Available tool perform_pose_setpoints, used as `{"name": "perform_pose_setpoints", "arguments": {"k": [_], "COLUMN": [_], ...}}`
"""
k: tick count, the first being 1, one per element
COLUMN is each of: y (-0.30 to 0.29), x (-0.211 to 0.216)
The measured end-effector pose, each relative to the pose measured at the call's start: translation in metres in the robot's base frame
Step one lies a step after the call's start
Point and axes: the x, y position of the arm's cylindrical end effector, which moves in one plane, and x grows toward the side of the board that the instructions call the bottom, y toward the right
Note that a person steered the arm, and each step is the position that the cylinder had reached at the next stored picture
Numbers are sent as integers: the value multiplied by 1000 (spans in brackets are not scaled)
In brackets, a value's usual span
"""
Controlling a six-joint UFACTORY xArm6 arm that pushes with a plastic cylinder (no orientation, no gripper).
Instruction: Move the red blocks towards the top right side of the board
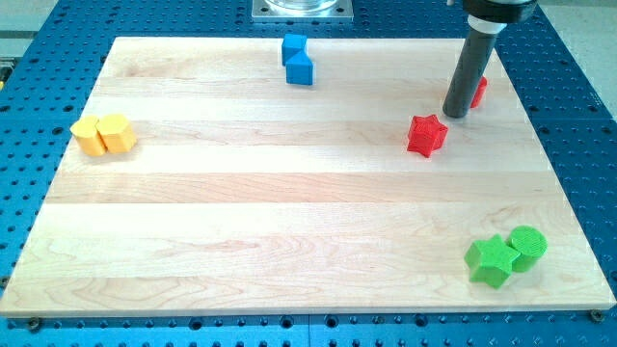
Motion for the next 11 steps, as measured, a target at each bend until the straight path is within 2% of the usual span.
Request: {"name": "perform_pose_setpoints", "arguments": {"k": [3,4,5,6,7,8,9,10,11], "y": [5,25,29,6,6,12,14,32,33], "x": [5,-7,-46,-97,-70,-64,-92,-101,-88]}}
